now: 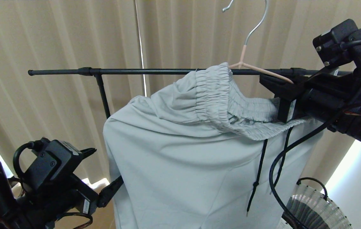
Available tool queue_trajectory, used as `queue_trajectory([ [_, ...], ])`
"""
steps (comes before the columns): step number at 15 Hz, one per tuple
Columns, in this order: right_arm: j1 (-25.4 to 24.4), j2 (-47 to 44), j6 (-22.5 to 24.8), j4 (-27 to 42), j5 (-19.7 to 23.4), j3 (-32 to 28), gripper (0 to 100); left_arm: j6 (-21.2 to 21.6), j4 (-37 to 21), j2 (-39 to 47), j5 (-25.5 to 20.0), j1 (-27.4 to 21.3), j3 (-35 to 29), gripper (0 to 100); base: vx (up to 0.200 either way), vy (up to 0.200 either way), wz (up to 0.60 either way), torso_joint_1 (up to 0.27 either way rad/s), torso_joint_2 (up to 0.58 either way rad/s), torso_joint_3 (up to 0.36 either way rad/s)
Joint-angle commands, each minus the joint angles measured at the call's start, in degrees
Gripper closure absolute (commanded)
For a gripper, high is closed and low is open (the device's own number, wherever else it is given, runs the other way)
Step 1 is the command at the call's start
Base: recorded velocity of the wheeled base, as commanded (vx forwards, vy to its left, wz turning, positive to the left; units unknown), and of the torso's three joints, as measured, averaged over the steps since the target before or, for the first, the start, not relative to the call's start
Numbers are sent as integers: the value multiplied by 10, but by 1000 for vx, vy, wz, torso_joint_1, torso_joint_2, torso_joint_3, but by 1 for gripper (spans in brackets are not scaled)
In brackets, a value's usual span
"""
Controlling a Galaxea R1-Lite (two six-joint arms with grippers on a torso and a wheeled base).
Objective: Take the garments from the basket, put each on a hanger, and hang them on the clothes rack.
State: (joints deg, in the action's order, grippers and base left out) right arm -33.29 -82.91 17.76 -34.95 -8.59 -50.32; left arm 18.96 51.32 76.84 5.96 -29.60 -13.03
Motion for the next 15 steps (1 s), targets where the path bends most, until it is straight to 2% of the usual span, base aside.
queue_trajectory([
  [1,0,-1,1,0,-1,-1,100,1,0,9,2,6,2,100,0,0,0,0,0,0],
  [2,0,-1,1,0,-2,-1,100,3,-1,8,3,16,8,100,0,0,0,0,0,0],
  [3,2,-1,1,0,-2,-4,100,18,-1,9,3,53,24,100,0,0,0,0,0,0],
  [6,4,-1,1,0,-5,-9,100,57,0,15,2,112,53,100,0,0,0,0,0,0],
  [10,23,1,1,0,-6,-12,100,67,-1,15,2,143,67,100,0,0,0,0,0,0],
  [15,39,14,1,1,-6,-14,100,132,0,36,2,207,65,100,0,0,0,0,0,0],
])
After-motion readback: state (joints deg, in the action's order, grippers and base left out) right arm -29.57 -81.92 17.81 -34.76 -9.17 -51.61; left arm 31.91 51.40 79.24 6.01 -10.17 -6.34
